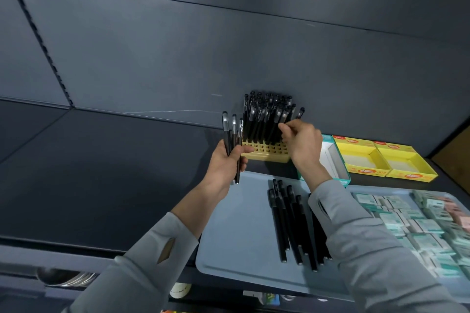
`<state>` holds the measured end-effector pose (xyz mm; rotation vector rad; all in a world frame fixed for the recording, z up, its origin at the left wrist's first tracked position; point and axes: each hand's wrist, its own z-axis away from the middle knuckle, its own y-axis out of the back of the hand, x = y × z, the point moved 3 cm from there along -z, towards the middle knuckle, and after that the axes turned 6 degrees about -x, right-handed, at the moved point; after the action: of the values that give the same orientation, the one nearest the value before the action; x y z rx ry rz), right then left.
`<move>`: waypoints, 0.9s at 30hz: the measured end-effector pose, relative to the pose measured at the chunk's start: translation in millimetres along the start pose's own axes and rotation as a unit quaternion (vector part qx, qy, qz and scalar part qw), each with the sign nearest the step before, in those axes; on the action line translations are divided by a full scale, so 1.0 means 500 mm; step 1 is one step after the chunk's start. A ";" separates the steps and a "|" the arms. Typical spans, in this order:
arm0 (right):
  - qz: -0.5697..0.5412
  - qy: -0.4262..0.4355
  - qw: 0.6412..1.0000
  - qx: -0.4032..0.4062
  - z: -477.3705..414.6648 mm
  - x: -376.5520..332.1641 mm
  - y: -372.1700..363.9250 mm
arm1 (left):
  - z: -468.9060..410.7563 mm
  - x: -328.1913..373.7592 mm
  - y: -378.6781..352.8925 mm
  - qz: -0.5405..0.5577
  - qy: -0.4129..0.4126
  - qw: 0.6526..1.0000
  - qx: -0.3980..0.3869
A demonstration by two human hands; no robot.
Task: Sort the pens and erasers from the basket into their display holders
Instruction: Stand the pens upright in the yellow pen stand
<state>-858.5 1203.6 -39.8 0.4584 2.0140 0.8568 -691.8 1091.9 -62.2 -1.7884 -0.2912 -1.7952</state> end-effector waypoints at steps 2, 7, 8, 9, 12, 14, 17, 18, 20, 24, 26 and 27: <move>0.009 -0.007 1.000 0.010 0.011 -0.006 0.008 | -0.001 0.000 -0.006 -0.001 -0.006 1.000 -0.012; -0.192 0.034 0.976 -0.102 0.051 -0.063 -0.001 | -0.005 -0.005 -0.023 0.021 -0.007 0.999 -0.027; -0.215 0.047 0.967 -0.126 0.057 -0.074 -0.006 | -0.007 -0.006 -0.027 0.020 -0.005 0.999 -0.027; -0.231 0.055 0.961 -0.144 0.060 -0.081 -0.010 | -0.009 -0.006 -0.030 0.016 -0.003 0.999 -0.029; -0.289 0.028 0.942 -0.167 0.062 -0.079 -0.018 | -0.013 -0.010 -0.036 0.001 0.001 0.999 -0.032; -0.295 0.007 0.942 -0.157 0.057 -0.068 -0.012 | -0.014 -0.012 -0.033 -0.019 0.000 1.000 -0.022; -0.254 -0.033 0.960 -0.108 0.034 -0.034 0.008 | -0.014 -0.015 -0.021 -0.031 0.008 0.999 -0.005; -0.225 -0.039 0.970 -0.080 0.025 -0.020 0.019 | -0.015 -0.017 -0.016 -0.038 0.012 0.999 0.001; -0.144 -0.031 0.989 -0.018 0.010 0.006 0.038 | -0.018 -0.022 -0.009 -0.059 0.014 0.998 0.006; -0.061 0.011 0.997 0.042 0.001 0.019 0.056 | -0.020 -0.023 -0.011 -0.064 0.030 0.997 0.016; -0.057 0.027 0.996 0.056 -0.001 0.018 0.052 | -0.019 -0.022 -0.012 -0.048 0.033 0.998 0.010; -0.056 0.033 0.996 0.058 -0.001 0.015 0.048 | -0.019 -0.022 -0.012 -0.042 0.029 0.999 0.005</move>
<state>-863.0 1224.7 -26.7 0.3819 2.1366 0.6982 -703.9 1094.6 -72.2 -1.7374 -0.3562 -1.8956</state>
